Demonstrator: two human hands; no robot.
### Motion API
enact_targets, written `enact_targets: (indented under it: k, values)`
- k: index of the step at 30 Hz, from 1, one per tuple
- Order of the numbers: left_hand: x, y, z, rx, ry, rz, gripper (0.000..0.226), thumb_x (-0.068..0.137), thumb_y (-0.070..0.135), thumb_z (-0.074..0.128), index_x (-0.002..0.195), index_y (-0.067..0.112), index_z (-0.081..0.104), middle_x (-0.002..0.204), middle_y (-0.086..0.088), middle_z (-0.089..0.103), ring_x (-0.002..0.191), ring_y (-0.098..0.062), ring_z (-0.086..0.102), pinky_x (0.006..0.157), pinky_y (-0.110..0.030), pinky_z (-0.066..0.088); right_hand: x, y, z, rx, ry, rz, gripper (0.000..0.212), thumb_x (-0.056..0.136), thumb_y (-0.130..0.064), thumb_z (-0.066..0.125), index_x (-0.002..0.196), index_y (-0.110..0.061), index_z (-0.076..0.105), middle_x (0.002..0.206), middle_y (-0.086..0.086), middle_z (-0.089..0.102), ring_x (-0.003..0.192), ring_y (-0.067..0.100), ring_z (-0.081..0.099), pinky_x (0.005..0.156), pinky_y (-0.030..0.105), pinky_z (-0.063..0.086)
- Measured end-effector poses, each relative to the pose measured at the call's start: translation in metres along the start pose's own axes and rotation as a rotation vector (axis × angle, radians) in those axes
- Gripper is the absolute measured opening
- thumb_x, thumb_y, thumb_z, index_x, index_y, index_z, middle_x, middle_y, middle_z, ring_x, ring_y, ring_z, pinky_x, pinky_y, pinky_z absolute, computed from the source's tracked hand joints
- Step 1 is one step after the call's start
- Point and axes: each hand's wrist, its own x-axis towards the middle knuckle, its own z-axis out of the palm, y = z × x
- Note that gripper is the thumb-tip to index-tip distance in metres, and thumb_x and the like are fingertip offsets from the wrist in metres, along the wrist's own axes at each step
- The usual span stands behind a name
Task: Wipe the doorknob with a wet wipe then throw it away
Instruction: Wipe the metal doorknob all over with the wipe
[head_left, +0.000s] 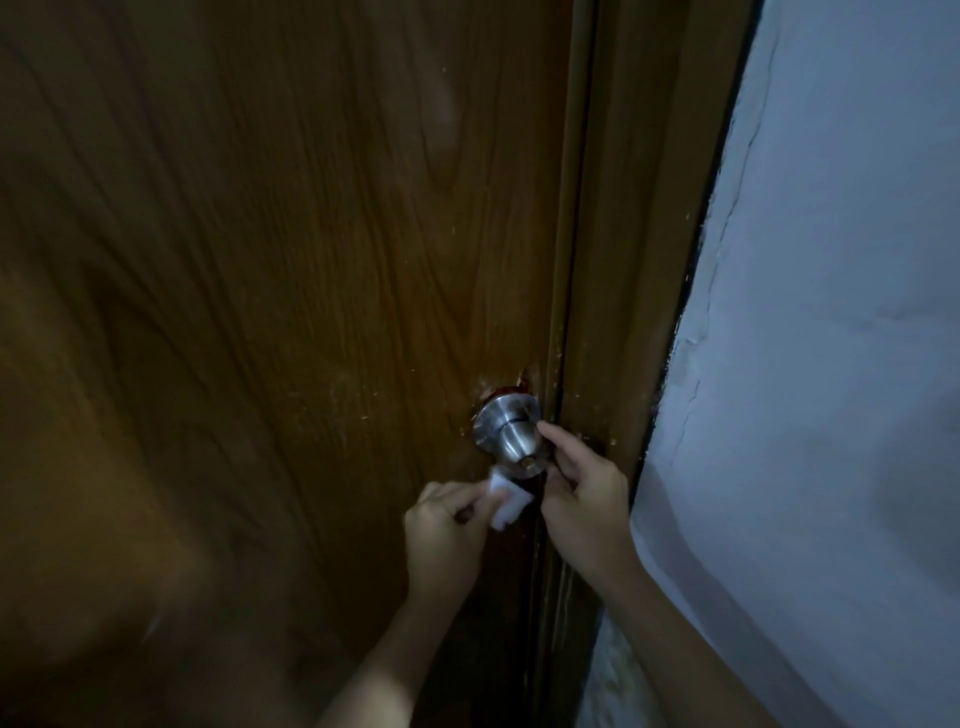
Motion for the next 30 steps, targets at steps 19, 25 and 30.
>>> enact_targets:
  k: [19, 25, 30]
  values:
    - [-0.008, 0.029, 0.028, -0.128, 0.155, -0.063, 0.045, 0.084, 0.046, 0.043, 0.102, 0.012, 0.067, 0.093, -0.002, 0.066, 0.086, -0.015, 0.061, 0.065, -0.015, 0.045, -0.003, -0.001, 0.003, -0.034, 0.071, -0.065, 0.042, 0.087, -0.006, 0.054, 0.129, -0.013, 0.052, 0.121, 0.010, 0.064, 0.110, 0.017, 0.060, 0.092, 0.032, 0.052]
    - [-0.013, 0.033, 0.035, -0.446, 0.077, -0.218, 0.017, 0.089, 0.018, 0.054, 0.083, 0.012, 0.069, 0.077, -0.010, 0.070, 0.069, -0.018, 0.067, 0.061, -0.041, 0.055, -0.002, -0.001, 0.001, -0.022, 0.063, -0.074, 0.044, 0.084, -0.002, 0.055, 0.127, -0.010, 0.053, 0.118, 0.010, 0.064, 0.103, 0.009, 0.058, 0.081, 0.009, 0.048]
    - [-0.013, 0.040, 0.033, -0.595, -0.011, -0.308, 0.022, 0.089, 0.017, 0.053, 0.077, 0.008, 0.069, 0.072, -0.014, 0.070, 0.069, -0.029, 0.066, 0.061, -0.038, 0.051, -0.002, 0.000, 0.001, 0.019, 0.039, -0.047, 0.046, 0.086, -0.003, 0.057, 0.130, -0.015, 0.050, 0.123, 0.009, 0.063, 0.107, 0.009, 0.059, 0.085, 0.016, 0.050]
